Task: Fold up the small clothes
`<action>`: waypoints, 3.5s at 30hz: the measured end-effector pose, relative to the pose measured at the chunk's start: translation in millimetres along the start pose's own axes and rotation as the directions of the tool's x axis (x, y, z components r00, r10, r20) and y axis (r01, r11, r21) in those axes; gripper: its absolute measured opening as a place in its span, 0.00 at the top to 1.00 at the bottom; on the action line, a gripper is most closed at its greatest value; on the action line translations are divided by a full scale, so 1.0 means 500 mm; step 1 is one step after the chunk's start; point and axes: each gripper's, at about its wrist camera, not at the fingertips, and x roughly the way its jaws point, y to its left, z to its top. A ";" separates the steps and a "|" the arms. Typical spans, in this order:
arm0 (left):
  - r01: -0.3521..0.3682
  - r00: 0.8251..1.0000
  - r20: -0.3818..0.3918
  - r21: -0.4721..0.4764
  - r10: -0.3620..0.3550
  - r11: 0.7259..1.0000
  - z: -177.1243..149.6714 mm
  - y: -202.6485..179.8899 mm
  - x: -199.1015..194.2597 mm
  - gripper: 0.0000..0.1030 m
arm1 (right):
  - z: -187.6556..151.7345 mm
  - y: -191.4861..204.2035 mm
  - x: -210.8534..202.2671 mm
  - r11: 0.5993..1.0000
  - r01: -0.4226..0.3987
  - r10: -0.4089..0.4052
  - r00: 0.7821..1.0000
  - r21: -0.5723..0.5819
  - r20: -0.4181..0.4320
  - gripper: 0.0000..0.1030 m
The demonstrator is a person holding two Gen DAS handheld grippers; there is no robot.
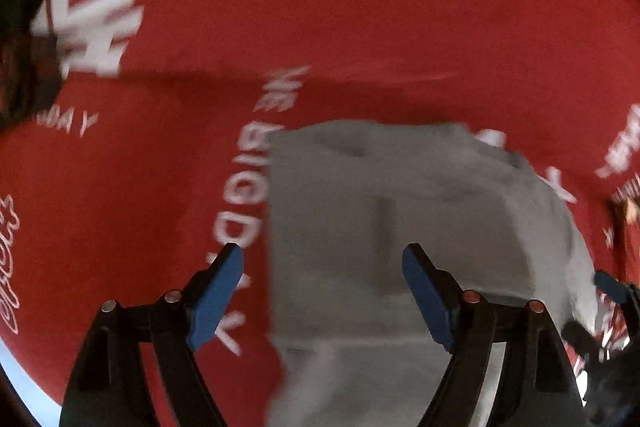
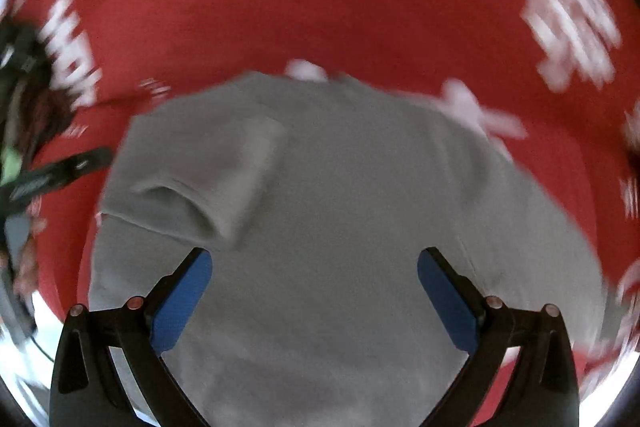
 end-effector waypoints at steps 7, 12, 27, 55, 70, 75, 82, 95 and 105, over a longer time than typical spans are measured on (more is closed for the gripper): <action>0.031 0.989 -0.141 -0.111 -0.047 0.993 0.017 0.061 0.099 0.20 | 0.061 0.209 0.149 0.846 0.226 -0.218 0.973 -0.483 0.073 0.21; 0.047 0.990 -0.127 -0.114 -0.061 0.992 0.018 0.066 0.095 0.20 | 0.082 0.173 0.185 0.894 0.160 -0.177 0.984 -0.418 -0.002 0.89; 0.046 0.993 -0.106 -0.068 -0.054 0.997 0.055 0.059 0.082 0.62 | -0.126 -0.282 0.136 0.548 -0.292 0.275 0.948 0.784 0.160 0.41; -0.096 0.995 0.013 -0.019 0.096 0.995 -0.039 0.157 -0.083 0.09 | -0.083 0.024 0.168 0.535 -0.495 0.618 0.782 0.684 0.082 0.56; -0.112 0.994 -0.016 -0.038 0.112 0.993 -0.133 0.228 -0.110 0.09 | 0.005 0.251 0.288 0.448 -0.557 0.685 0.717 0.700 0.133 0.94; -0.098 0.995 -0.038 -0.019 0.097 0.995 -0.146 0.214 -0.112 0.09 | -0.005 0.272 0.312 0.474 -0.518 0.685 0.725 0.712 0.072 0.94; -0.044 0.998 -0.035 0.069 0.047 0.997 -0.151 0.154 -0.126 0.09 | 0.002 0.152 0.164 0.786 -0.351 0.398 0.917 0.509 0.016 0.71; 0.040 0.995 -0.098 0.206 -0.020 0.978 -0.195 -0.003 -0.102 0.09 | -0.074 -0.160 0.116 0.776 0.083 -0.053 0.996 0.626 -0.067 0.81; 0.100 0.988 -0.147 0.307 -0.057 0.946 -0.229 -0.119 -0.103 0.09 | -0.273 -0.195 0.017 0.584 -0.091 0.146 0.989 0.807 0.005 0.59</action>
